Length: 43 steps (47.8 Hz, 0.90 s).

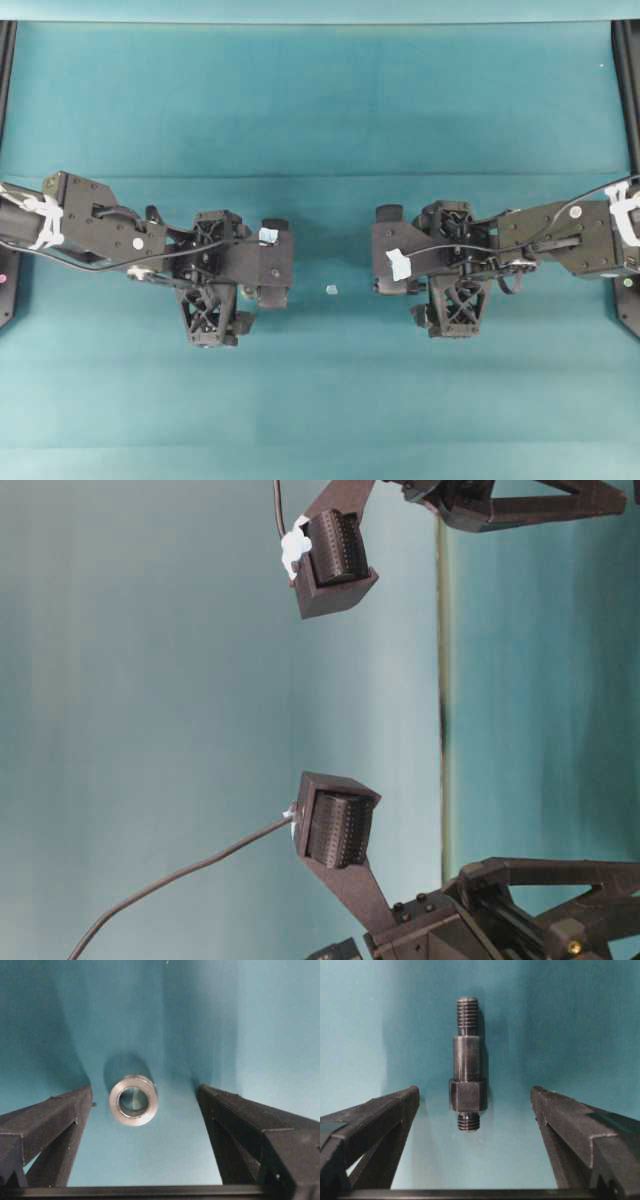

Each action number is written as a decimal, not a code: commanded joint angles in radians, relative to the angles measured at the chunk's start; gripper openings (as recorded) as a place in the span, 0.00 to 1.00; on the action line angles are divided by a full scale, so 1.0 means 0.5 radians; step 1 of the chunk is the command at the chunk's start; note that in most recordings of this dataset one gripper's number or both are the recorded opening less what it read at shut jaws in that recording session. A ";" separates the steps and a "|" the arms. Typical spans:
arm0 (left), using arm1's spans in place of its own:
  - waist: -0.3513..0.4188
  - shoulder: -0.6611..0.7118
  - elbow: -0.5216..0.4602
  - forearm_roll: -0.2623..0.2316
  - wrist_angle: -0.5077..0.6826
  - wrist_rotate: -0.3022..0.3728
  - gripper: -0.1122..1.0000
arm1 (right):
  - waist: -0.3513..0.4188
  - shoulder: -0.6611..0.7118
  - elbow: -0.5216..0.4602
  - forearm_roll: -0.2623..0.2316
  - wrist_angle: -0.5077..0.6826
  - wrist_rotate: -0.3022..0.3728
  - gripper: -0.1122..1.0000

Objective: Insert the washer onto the shaft with both hands.
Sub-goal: 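Lower both open grippers around the washer and the threaded shaft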

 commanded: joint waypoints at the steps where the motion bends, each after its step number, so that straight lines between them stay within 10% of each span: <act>1: 0.009 -0.018 -0.009 0.000 -0.009 0.003 0.95 | 0.003 -0.006 -0.009 0.000 -0.012 -0.012 0.84; 43: 0.086 -0.025 -0.006 0.006 -0.009 0.058 0.95 | 0.000 0.003 -0.009 -0.003 -0.043 -0.021 0.83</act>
